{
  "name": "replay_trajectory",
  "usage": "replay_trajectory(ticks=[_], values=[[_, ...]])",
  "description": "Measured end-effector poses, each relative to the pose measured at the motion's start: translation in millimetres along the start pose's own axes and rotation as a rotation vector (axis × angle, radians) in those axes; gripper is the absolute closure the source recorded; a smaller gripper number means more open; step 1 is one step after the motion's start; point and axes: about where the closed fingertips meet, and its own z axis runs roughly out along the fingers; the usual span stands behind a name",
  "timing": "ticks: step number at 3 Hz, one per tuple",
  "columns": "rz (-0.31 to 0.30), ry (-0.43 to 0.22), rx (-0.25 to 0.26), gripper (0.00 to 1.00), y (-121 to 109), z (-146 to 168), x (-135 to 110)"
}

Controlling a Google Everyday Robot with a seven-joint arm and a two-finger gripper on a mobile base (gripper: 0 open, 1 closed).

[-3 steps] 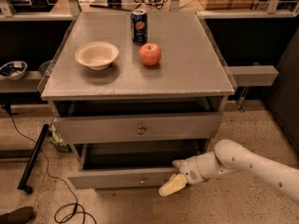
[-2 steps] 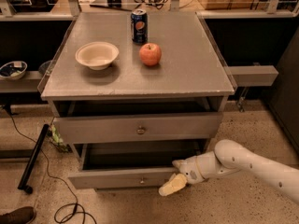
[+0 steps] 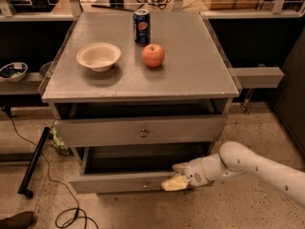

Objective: Open middle drawer

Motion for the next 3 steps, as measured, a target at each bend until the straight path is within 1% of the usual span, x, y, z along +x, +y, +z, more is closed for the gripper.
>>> replay_trajectory(ticks=[2, 3], values=[[0.000, 0.000, 0.000, 0.96, 0.0, 0.1, 0.0], [0.000, 0.000, 0.000, 1.00, 0.0, 0.1, 0.0]])
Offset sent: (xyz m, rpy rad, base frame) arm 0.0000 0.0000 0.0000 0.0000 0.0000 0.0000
